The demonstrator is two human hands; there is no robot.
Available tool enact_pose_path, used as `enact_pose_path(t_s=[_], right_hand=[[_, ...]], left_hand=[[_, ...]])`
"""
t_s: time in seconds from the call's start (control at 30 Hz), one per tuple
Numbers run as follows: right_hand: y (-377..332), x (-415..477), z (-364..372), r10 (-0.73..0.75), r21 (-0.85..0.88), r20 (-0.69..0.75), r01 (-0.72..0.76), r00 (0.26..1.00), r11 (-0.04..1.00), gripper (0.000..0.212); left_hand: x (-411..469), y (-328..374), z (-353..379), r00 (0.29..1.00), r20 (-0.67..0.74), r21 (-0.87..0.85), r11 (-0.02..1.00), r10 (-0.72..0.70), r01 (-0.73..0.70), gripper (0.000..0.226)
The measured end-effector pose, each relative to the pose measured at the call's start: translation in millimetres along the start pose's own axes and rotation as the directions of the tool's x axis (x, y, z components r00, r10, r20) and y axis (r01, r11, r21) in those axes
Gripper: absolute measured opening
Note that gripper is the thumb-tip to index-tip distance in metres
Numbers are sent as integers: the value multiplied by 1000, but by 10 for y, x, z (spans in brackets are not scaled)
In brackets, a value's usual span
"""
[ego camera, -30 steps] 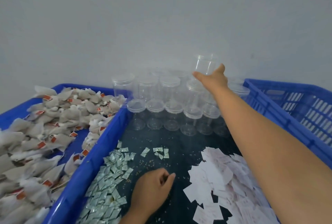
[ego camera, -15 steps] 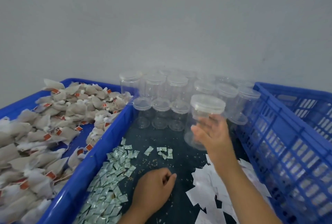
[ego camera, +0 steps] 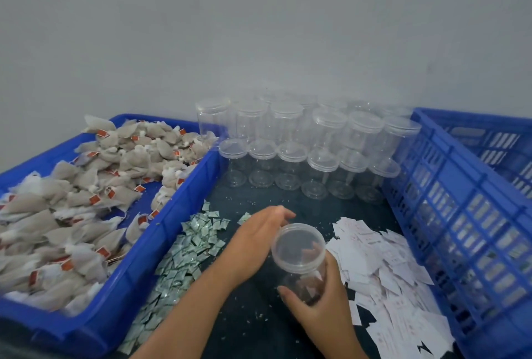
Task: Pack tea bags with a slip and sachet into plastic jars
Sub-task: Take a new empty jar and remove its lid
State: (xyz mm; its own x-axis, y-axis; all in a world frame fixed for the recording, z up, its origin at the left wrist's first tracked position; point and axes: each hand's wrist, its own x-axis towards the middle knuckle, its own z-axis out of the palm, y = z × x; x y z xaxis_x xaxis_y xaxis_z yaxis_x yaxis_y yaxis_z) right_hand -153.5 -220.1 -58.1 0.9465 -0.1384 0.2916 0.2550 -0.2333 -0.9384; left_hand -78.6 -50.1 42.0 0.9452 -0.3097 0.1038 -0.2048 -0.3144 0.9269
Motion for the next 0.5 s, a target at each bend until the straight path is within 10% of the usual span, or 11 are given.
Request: enact_pose_path(t_s=[0.17, 0.5], right_hand=[[21, 18, -30, -43, -23, 99, 45, 994, 999, 89], [-65, 4, -17, -101, -122, 71, 109, 992, 986, 76]], left_hand=[[-273, 270, -26, 895, 335, 500, 750, 295, -434, 65], [-435, 221, 232, 942, 117, 734, 611, 313, -295, 37]])
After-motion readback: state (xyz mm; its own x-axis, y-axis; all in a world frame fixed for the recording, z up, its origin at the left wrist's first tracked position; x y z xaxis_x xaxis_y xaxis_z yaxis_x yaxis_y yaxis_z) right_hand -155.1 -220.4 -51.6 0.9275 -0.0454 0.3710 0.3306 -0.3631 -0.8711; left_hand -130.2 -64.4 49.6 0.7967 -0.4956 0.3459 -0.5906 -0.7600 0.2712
